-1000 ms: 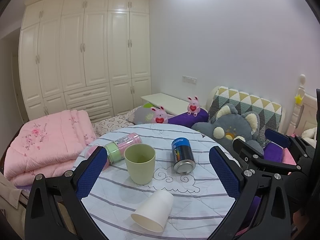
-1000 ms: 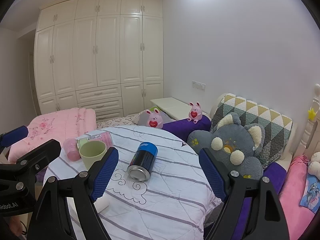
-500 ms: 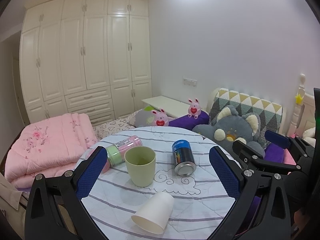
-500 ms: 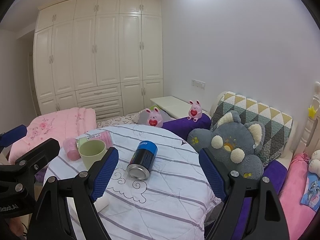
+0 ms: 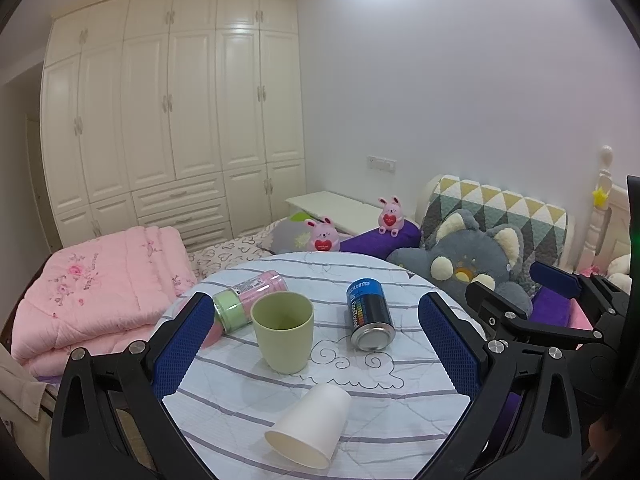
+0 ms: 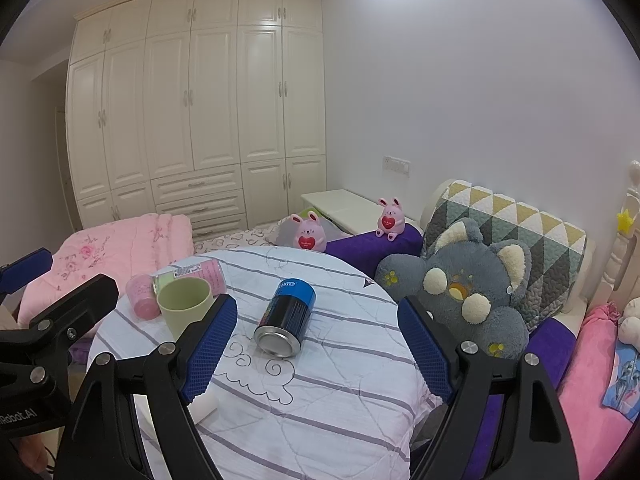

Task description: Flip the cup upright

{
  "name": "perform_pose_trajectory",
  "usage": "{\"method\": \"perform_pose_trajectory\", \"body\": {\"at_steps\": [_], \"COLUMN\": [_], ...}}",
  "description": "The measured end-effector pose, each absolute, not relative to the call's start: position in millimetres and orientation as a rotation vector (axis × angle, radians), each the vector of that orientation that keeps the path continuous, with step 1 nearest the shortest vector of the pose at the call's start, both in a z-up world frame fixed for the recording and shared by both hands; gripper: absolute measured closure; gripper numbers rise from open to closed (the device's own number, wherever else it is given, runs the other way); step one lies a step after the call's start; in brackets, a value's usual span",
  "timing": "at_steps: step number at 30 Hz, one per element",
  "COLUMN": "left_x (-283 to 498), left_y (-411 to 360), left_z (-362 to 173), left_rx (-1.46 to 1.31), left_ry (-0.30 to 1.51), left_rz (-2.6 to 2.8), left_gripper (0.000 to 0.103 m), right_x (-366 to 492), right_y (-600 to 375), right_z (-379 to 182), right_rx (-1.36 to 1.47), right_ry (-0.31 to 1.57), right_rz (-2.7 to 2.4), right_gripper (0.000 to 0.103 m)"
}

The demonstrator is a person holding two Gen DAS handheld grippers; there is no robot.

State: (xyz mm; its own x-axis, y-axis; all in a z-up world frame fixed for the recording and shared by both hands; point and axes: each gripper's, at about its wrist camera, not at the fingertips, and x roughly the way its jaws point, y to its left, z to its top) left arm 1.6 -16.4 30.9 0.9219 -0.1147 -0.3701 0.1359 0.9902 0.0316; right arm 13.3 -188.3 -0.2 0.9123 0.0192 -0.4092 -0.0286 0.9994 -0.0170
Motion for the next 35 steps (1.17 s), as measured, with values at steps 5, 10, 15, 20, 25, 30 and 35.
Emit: {"method": "perform_pose_trajectory", "body": {"at_steps": [5, 10, 15, 20, 25, 30, 35], "left_x": [1.9, 2.3, 2.5, 3.5, 4.4, 3.5, 4.8], "left_y": [-15.4, -14.6, -14.4, -14.1, -14.5, -18.5, -17.9], "left_z": [30.6, 29.6, 28.1, 26.6, 26.6, 27.0, 27.7], "left_rx": [0.056, 0.059, 0.055, 0.058, 0.060, 0.080, 0.069], "left_ry": [0.382, 0.380, 0.394, 0.409, 0.407, 0.368, 0.356], "left_rz": [-0.129, -0.124, -0.127, -0.128, -0.123, -0.108, -0.115], "left_gripper": [0.000, 0.000, 0.000, 0.000, 0.000, 0.000, 0.000], "right_x": [13.4, 13.6, 14.7, 18.0, 21.0, 22.9, 22.8], "right_y": [-188.0, -187.9, -188.0, -188.4, -189.1, -190.2, -190.7], "right_z": [-0.5, -0.6, -0.7, -2.1, -3.8, -4.4, -4.9], "right_rx": [-0.021, -0.021, -0.020, -0.021, -0.019, -0.018, -0.014], "right_ry": [0.424, 0.426, 0.429, 0.438, 0.445, 0.449, 0.452], "right_rz": [0.025, 0.026, 0.028, 0.030, 0.033, 0.036, 0.036], "right_gripper": [0.019, 0.019, 0.019, 0.019, 0.019, 0.019, 0.019]}}
